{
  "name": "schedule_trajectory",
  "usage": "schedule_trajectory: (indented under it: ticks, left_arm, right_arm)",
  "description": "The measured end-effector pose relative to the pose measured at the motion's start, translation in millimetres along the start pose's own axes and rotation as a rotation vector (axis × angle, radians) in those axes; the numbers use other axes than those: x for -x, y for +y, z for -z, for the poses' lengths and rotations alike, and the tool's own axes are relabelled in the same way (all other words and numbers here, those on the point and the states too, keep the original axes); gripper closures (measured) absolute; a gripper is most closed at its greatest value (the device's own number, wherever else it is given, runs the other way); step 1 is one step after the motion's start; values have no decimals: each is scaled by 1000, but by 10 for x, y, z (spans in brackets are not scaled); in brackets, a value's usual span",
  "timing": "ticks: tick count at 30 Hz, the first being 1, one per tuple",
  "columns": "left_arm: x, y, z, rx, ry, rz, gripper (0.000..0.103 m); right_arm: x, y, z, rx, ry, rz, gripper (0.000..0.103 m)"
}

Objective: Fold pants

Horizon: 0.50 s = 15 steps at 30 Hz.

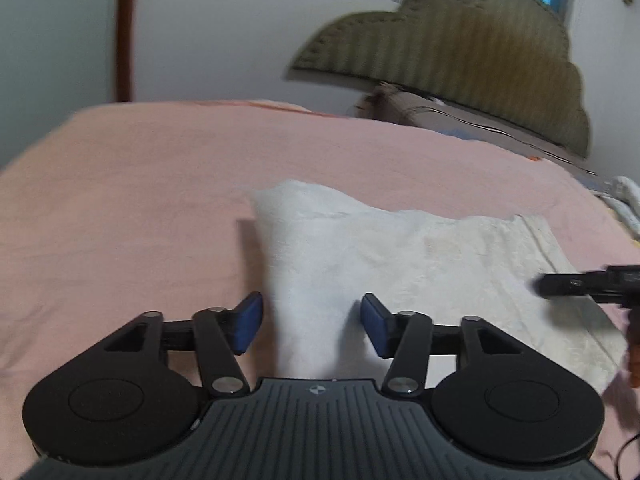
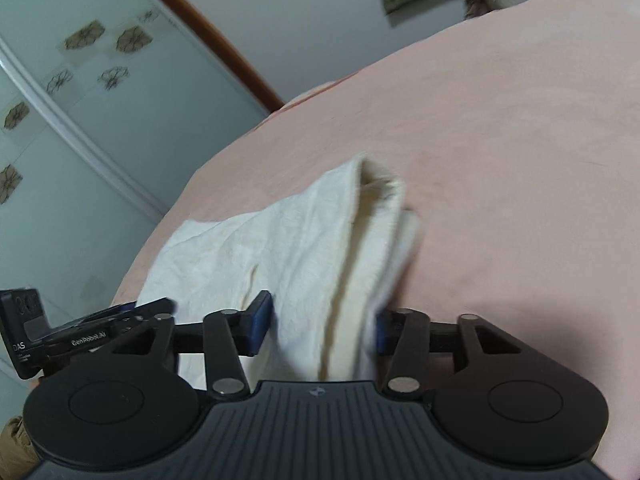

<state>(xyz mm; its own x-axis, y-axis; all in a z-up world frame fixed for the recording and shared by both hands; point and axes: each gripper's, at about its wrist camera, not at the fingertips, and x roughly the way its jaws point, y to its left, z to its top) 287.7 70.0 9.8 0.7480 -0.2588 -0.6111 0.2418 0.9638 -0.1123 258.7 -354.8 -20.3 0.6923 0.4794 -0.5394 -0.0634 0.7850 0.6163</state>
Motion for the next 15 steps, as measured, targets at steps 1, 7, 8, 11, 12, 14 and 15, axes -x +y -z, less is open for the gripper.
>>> schedule_trajectory:
  ticks: [1, 7, 8, 11, 12, 14, 15]
  left_arm:
    - [115, 1, 12, -6, -22, -45, 42]
    - [801, -244, 224, -18, -130, 40, 32]
    - [806, -318, 275, -27, -113, 61, 30]
    - [508, -474, 406, -54, 7, 37, 31]
    - [360, -479, 439, -60, 40, 11, 29]
    - [371, -456, 462, -40, 26, -16, 33]
    - [467, -458, 449, -26, 12, -28, 36]
  right_arm:
    - [138, 12, 38, 21, -22, 39, 51]
    - [738, 632, 375, 272, -114, 54, 51]
    - [718, 725, 431, 291, -90, 6, 52]
    - [503, 836, 602, 334, -14, 41, 54]
    - [422, 811, 651, 344, 0, 91, 54]
    - [368, 833, 731, 359, -17, 195, 54]
    - [424, 882, 759, 349, -37, 216, 53]
